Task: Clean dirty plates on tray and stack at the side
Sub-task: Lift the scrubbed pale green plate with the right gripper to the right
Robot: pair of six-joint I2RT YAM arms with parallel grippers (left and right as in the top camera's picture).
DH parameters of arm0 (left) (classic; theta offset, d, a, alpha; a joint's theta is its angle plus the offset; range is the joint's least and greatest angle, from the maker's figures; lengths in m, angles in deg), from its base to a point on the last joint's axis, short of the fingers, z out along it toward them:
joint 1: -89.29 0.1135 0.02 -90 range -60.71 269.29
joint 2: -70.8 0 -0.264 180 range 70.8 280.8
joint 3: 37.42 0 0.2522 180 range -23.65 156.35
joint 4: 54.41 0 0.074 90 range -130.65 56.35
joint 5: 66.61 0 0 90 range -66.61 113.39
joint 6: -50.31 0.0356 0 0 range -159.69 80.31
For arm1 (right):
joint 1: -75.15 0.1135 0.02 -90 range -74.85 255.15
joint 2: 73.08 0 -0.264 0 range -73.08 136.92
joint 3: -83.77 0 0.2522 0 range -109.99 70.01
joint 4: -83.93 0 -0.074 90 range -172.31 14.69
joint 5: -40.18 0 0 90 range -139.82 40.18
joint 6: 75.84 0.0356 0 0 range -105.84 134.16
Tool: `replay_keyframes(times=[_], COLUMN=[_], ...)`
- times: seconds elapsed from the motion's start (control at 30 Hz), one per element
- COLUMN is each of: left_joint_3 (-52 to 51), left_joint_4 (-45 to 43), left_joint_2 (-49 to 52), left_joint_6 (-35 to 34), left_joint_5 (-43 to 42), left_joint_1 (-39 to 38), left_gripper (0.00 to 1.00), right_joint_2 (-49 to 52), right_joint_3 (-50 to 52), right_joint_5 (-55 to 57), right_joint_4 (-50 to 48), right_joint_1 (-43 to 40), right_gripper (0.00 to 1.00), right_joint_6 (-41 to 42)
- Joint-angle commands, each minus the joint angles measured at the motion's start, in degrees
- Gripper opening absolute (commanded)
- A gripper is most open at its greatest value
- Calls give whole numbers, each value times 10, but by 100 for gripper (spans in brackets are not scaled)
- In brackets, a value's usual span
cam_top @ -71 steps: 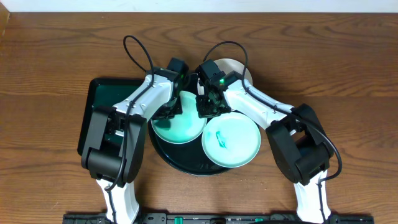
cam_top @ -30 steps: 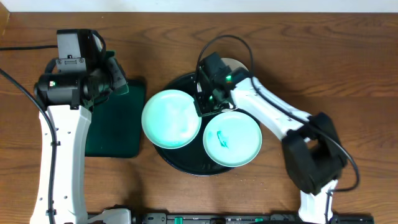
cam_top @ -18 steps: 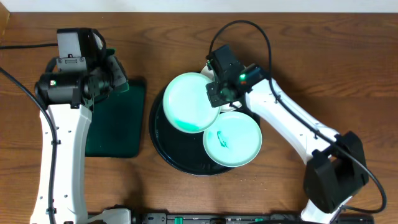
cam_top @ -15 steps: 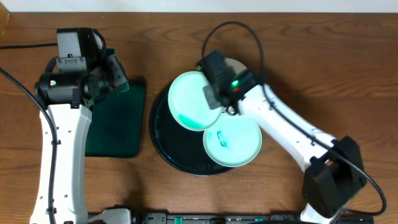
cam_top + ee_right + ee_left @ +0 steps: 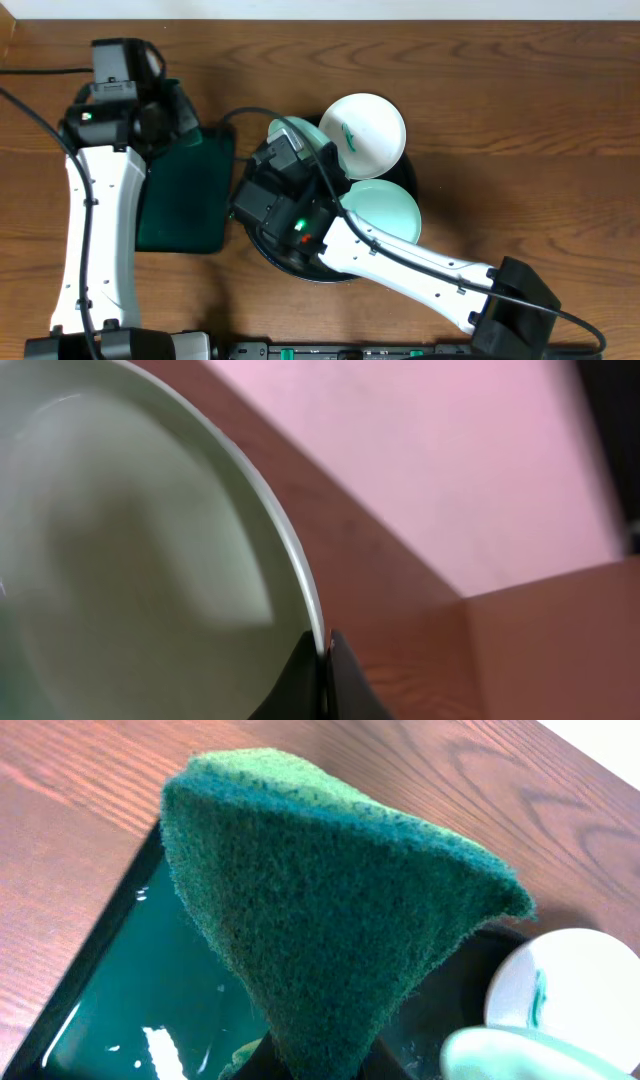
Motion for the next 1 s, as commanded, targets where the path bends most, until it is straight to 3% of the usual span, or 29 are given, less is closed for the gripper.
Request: replay_keyframes(times=[0.0, 0.27, 0.47, 0.7, 0.83, 0.97], left_joint_3=[-2, -2, -2, -2, -2, -2], left_joint_4=[-2, 9, 18, 28, 10, -5], left_joint_2=[1, 1, 1, 1, 1, 1], left_joint_6=[-19, -19, -19, -29, -62, -68], left_joint_5=[5, 5, 5, -28, -27, -25], left_joint_1=[28, 34, 34, 28, 13, -2], left_gripper=[7, 7, 7, 7, 7, 7], right_joint_2=[-12, -20, -34, -73, -113, -119], right_joint_3=[-6, -6, -6, -44, -59, -58], right_joint_5=[114, 63, -191, -641, -789, -787], right_joint_4=[-3, -3, -1, 27, 64, 116], right_joint_1=[13, 14, -11, -189, -373, -530], right_gripper=[1, 1, 1, 1, 1, 1], right_joint_6=[-1, -14, -13, 21, 48, 55])
